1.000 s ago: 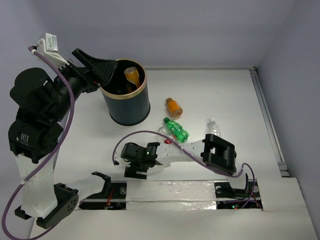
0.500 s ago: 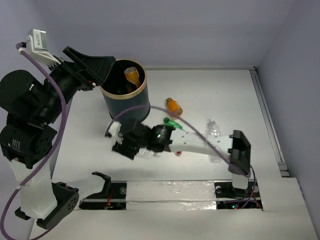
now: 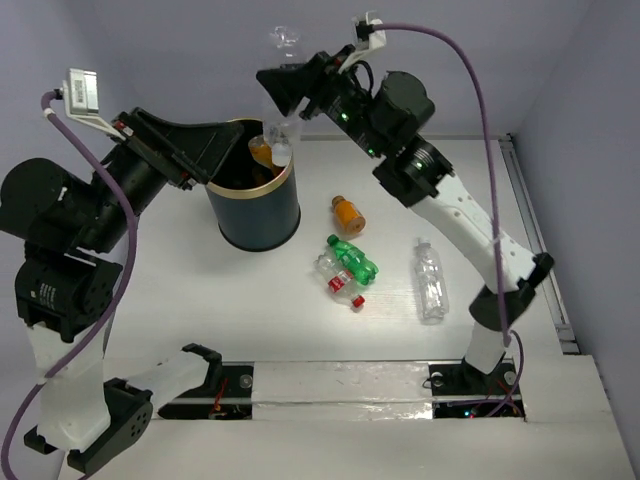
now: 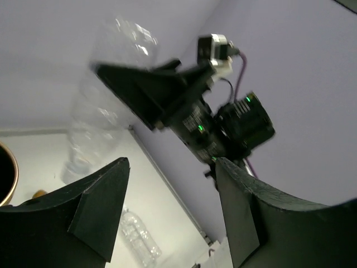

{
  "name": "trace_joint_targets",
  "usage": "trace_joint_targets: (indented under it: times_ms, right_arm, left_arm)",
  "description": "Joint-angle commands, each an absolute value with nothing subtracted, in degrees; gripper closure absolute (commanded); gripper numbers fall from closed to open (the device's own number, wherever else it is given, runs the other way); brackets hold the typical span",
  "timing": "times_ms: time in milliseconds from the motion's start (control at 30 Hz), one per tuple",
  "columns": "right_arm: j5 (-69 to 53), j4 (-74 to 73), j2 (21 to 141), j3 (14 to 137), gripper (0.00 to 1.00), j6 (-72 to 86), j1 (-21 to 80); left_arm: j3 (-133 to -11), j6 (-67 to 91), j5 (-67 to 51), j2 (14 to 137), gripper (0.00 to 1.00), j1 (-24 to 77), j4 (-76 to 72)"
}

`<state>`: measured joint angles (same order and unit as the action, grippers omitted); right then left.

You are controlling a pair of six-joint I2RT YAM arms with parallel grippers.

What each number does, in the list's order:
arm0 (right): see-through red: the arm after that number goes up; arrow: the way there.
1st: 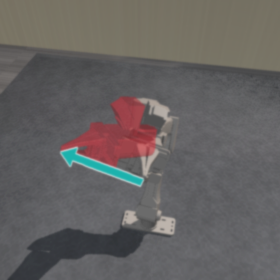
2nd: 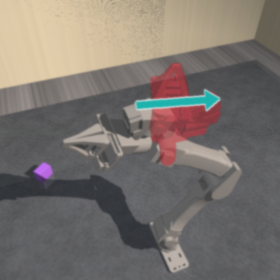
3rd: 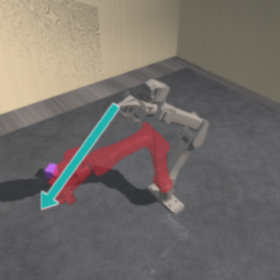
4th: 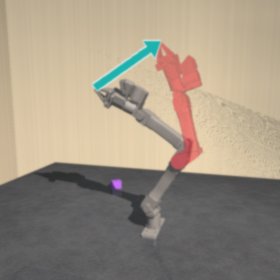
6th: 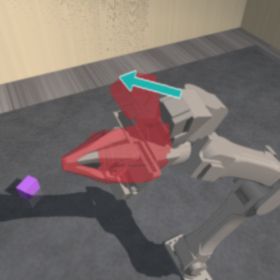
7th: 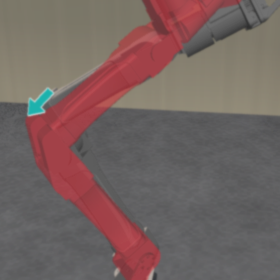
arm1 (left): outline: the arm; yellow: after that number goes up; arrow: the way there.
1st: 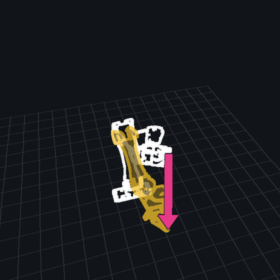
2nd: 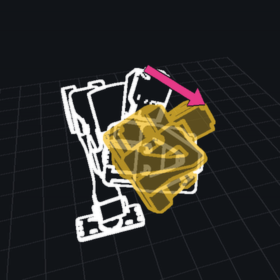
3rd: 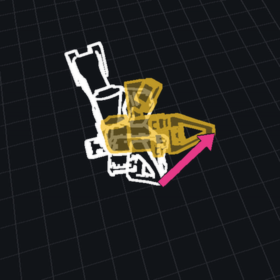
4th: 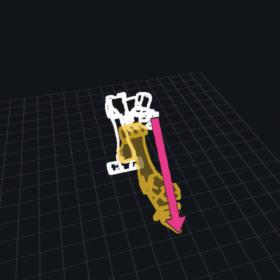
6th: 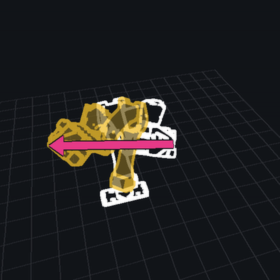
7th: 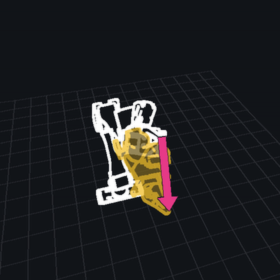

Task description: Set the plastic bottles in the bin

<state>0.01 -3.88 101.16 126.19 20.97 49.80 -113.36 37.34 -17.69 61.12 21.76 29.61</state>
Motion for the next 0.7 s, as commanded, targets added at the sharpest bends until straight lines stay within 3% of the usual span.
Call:
trace_joint_targets:
  times_ms: [0, 233, 333, 467, 500, 567, 667]
  right_arm:
    - [-3.3, 5.9, 111.2, 132.3, 0.5, 34.9, 47.6]
    - [-1.5, 7.7, 129.1, 148.7, 0.49, 41.6, 45.8]
    - [-0.2, 8.0, 131.5, 148.1, 0.47, 42.0, 45.3]
    - [-0.6, 5.0, 132.9, 146.3, 0.31, 40.8, 45.3]
    - [-0.7, 4.1, 133.2, 146.7, 0.19, 40.3, 45.3]
    - [-0.4, 2.8, 132.8, 146.5, 0.09, 38.9, 45.3]
    - [-0.2, 2.0, 131.0, 145.2, 0.02, 36.7, 45.3]
  left_arm:
    - [-109.2, 38.2, -19.9, 59.5, 0.4, 22.0, 25.3]
    - [-95.7, 39.0, -18.5, 52.9, 0.42, 22.0, 25.8]
    - [-91.6, 38.6, -18.2, 51.4, 0.42, 22.0, 28.4]
    - [-86.5, 38.3, -17.0, 49.5, 0.42, 22.0, 30.6]
    - [-85.6, 38.3, -17.0, 49.1, 0.42, 22.0, 31.1]
    - [-83.1, 38.5, -16.7, 48.2, 0.42, 22.0, 31.6]
    - [-80.4, 38.4, -16.3, 47.0, 0.42, 22.0, 32.3]
